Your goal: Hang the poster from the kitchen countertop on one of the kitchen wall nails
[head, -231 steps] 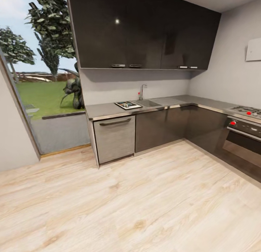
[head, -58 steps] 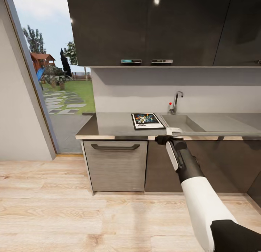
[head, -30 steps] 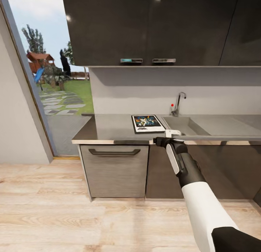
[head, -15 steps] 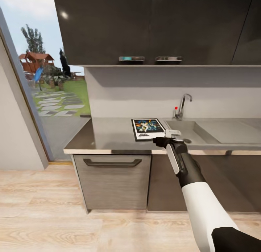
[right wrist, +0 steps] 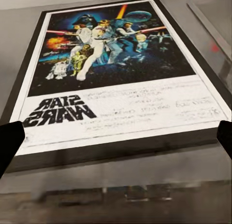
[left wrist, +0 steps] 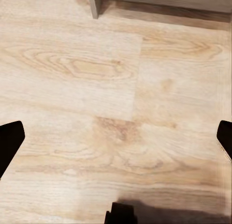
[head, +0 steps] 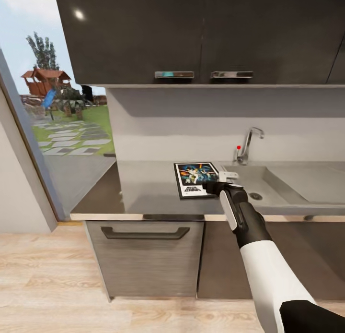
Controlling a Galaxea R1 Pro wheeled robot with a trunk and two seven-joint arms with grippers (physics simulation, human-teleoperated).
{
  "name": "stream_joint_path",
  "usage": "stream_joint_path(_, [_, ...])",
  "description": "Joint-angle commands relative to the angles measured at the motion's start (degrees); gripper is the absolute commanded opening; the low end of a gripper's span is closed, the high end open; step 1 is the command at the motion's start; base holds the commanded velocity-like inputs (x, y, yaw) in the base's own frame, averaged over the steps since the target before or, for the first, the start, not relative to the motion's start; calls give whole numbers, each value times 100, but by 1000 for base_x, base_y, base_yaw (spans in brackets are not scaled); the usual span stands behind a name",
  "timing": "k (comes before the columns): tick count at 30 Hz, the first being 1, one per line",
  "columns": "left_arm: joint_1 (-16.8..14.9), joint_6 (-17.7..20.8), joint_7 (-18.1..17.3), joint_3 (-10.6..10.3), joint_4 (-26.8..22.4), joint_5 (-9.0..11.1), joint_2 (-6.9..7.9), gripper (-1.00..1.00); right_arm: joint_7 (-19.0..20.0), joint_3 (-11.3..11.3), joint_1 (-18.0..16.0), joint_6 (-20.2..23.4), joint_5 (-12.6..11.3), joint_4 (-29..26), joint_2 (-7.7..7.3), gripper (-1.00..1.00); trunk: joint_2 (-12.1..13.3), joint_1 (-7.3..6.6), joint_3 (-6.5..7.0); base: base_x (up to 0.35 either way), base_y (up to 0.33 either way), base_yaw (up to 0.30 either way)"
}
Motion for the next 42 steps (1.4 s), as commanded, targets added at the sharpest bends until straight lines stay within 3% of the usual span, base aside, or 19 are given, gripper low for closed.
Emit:
stream_joint_path(1, [2, -9, -8, 6, -6, 4, -1, 100, -43, 6, -4, 20, -46, -2, 0, 100, -2, 3, -5, 276, 0, 0])
stream_joint_path(24, [2, -9, -8, 7, -14, 7, 2, 100, -43, 6, -5, 3, -44, 204, 0, 100, -2, 3, -5, 128, 0, 0])
stream_joint_path(42, [2, -9, -8, 11, -15, 6, 5, 100, -60, 8, -7, -15, -42, 438, 0, 100, -2, 3, -44, 17, 0, 0])
